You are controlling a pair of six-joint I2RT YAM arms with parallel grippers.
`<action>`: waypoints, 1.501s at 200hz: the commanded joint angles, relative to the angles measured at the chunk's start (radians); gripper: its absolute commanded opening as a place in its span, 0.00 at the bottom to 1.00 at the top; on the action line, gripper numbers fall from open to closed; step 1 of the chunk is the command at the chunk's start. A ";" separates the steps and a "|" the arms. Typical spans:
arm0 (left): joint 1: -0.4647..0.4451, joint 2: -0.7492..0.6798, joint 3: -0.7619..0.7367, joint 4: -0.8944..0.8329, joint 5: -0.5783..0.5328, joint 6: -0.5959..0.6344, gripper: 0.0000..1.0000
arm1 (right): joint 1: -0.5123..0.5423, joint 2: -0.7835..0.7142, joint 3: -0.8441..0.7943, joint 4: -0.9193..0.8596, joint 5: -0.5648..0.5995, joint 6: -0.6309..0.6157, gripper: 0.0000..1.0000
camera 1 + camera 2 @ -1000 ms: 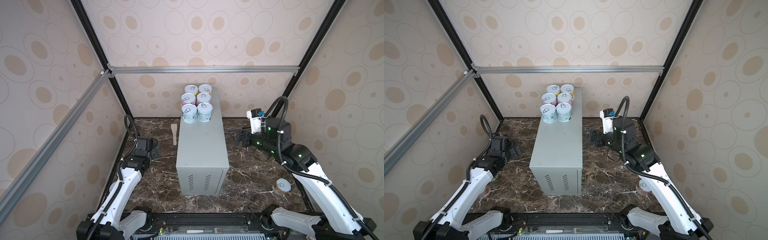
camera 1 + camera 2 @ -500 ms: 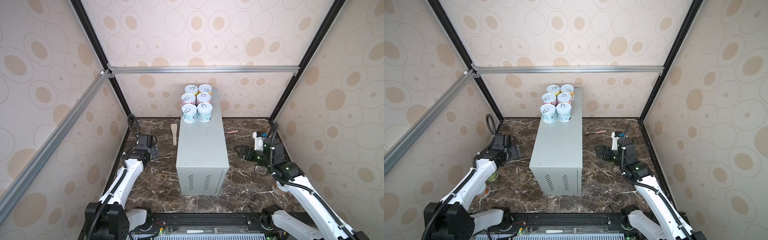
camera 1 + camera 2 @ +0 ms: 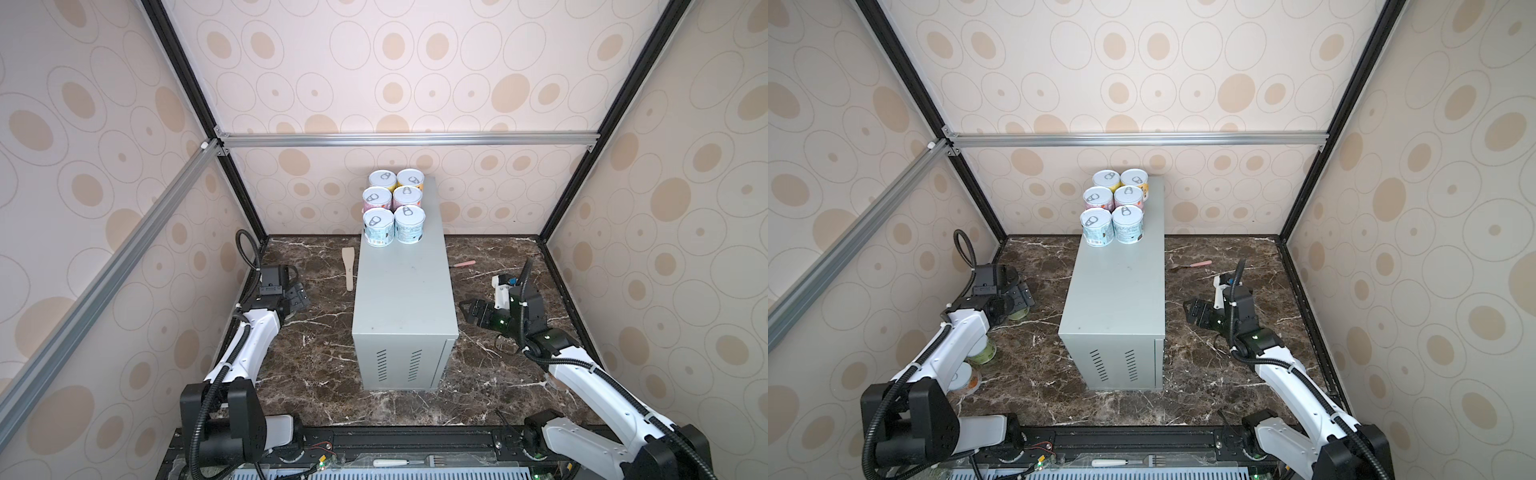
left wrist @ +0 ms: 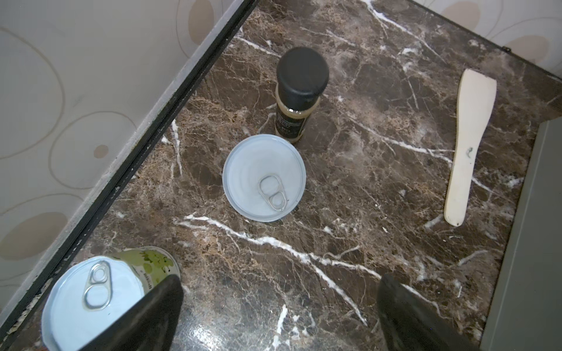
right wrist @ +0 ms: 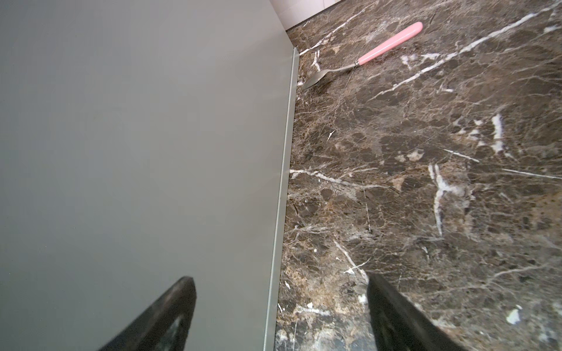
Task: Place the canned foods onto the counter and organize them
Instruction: 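Lower the right gripper beside the cabinet while the left reaches for the green can, then lower the left gripper onto the green-labelled can and close it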
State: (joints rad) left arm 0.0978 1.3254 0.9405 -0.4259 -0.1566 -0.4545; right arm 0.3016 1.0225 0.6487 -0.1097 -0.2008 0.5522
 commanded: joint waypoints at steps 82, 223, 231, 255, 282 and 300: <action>0.082 0.198 0.084 0.124 0.044 0.014 0.99 | -0.002 -0.017 -0.122 0.181 -0.042 0.130 0.91; 0.119 0.402 0.177 0.121 0.000 0.051 0.98 | -0.002 0.058 -0.133 0.244 -0.091 0.158 0.91; 0.123 0.411 0.179 0.122 -0.004 0.053 0.98 | -0.003 0.060 -0.133 0.245 -0.091 0.158 0.91; 0.125 0.439 0.180 0.125 -0.006 0.060 0.97 | -0.003 0.062 -0.133 0.245 -0.086 0.155 0.91; 0.125 0.469 0.184 0.128 -0.004 0.065 0.94 | -0.002 0.070 -0.131 0.248 -0.084 0.155 0.91; 0.124 0.484 0.183 0.132 -0.004 0.068 0.93 | -0.002 0.075 -0.133 0.249 -0.084 0.155 0.91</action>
State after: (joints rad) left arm 0.2127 1.7866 1.0916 -0.2871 -0.1371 -0.4141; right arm 0.3016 1.0866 0.5266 0.1200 -0.2852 0.6960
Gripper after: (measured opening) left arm 0.936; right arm 0.910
